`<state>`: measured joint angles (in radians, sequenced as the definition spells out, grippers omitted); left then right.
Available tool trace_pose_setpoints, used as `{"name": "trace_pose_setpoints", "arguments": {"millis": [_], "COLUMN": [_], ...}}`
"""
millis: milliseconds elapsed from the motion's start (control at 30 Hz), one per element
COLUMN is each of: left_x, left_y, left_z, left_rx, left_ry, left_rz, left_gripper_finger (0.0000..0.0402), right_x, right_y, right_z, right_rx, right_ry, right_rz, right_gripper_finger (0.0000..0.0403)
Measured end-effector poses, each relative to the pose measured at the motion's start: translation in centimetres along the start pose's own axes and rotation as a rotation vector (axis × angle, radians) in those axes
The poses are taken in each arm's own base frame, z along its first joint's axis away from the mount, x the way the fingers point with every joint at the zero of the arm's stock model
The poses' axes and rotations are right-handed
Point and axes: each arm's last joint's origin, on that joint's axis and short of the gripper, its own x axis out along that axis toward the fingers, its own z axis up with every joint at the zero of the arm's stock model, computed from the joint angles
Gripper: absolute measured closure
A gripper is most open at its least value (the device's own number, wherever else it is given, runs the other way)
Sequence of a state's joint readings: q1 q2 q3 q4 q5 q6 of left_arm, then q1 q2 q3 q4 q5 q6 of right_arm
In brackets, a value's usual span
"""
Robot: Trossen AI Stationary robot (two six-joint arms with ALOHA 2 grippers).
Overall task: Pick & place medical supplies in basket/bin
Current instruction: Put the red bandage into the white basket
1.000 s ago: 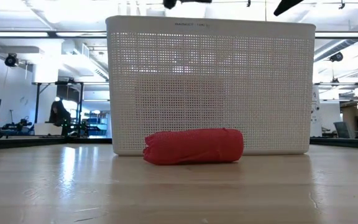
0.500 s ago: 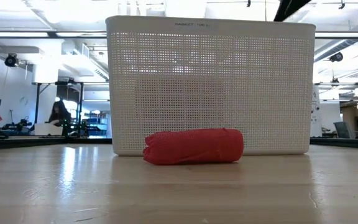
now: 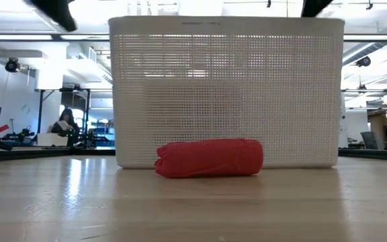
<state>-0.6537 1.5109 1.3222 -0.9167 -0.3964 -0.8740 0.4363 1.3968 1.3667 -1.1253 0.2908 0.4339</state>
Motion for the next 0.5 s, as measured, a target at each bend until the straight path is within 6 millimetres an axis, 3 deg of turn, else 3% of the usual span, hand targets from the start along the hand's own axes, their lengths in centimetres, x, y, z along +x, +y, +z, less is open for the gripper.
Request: {"name": "trace_pose_setpoints", "arguments": {"millis": [167,267,367,433,500], "left_x": [2.2,3.2,3.7,4.0,4.2], "left_y": [0.2,0.3,0.3,0.5,0.8], "left_z": [-2.1,-2.8,-3.1,-3.2,-3.3], "left_rx": [0.03,0.069,0.13,0.177,0.208], "left_ry": [0.007,-0.015,-0.052,-0.072,-0.077], "left_rz": [-0.003,-0.029,-0.067,-0.08,-0.077], "left_gripper_finger": [0.0121,0.0121,0.0121,0.0121,0.0121], "right_x": [-2.3,-2.1,-3.2,-3.9,-3.3], "right_y": [3.3,5.5,5.7,6.3,7.8], "right_z": [0.9,1.0,1.2,1.5,1.9], "right_rx": [0.057,0.046,0.15,0.196,0.202], "right_ry": [-0.128,-0.123,-0.157,-0.191,-0.168], "right_rz": [-0.001,-0.047,-0.172,-0.163,-0.093], "right_gripper_finger": [0.0138,0.0138,0.0138,0.0138,0.0138]}}
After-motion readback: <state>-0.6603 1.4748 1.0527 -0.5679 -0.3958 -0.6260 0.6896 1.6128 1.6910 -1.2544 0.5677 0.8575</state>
